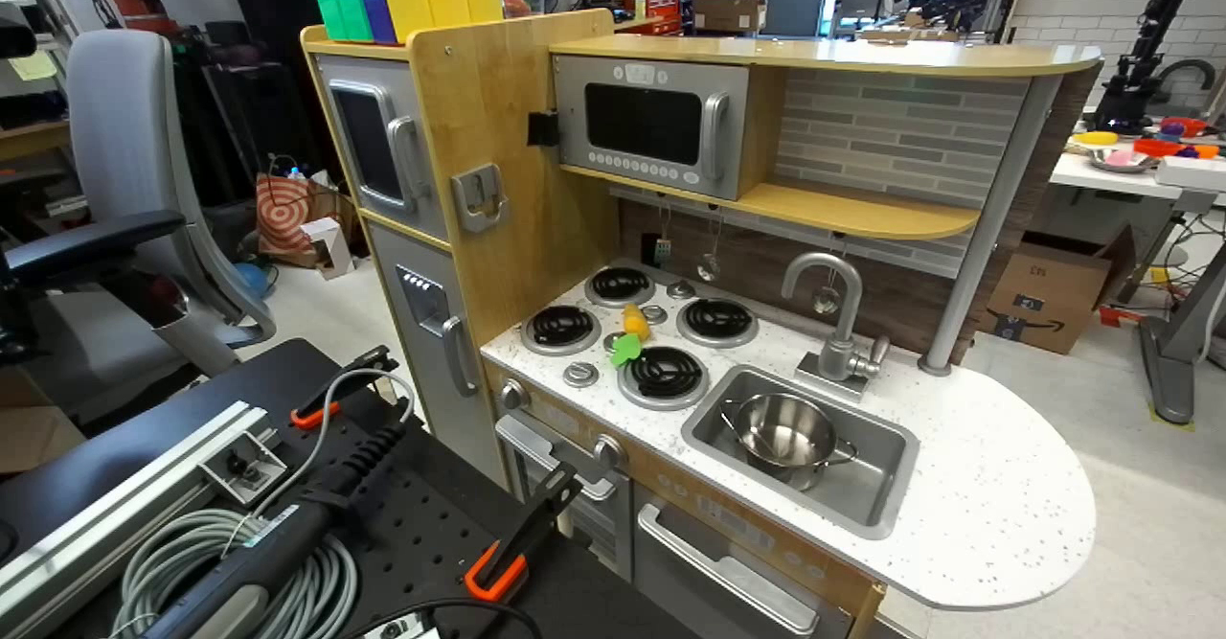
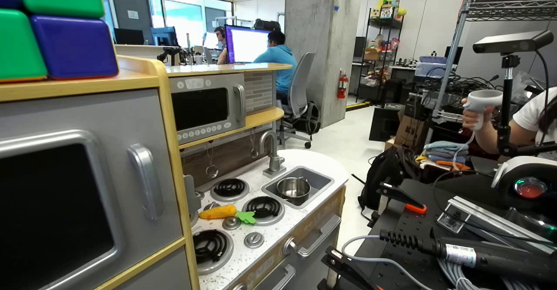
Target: Pick up the carrot plush toy and put it in the pot
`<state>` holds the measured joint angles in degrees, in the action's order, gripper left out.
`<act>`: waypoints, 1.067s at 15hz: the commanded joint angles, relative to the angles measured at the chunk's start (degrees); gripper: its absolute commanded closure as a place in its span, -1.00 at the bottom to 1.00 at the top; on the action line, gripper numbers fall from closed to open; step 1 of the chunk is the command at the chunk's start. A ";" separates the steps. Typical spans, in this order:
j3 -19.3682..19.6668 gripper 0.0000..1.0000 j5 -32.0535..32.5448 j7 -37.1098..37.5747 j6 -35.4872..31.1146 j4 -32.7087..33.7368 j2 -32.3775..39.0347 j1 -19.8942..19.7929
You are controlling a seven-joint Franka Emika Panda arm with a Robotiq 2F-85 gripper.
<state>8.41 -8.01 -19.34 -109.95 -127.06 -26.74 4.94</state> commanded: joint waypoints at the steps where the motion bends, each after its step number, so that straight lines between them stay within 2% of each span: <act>1: -1.18 -1.00 -0.49 0.61 -4.27 -1.79 1.74 -1.28; 3: -0.95 -1.00 -1.47 -0.25 -10.81 -4.32 4.38 -0.95; 6: -0.36 -1.00 -3.55 -3.43 -25.10 -7.80 11.66 0.17; 8: -0.89 -1.00 -3.82 -5.07 -34.66 -9.98 17.37 0.42; 11: -2.83 -1.00 -2.62 -4.73 -45.27 -10.55 26.59 -0.18; 14: -5.47 -1.00 1.70 1.07 -53.63 -8.19 37.02 -1.48; 16: -5.29 -1.00 6.53 7.10 -57.15 -5.82 43.20 -1.29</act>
<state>4.11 -7.31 -19.34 -162.18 -137.58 7.59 4.66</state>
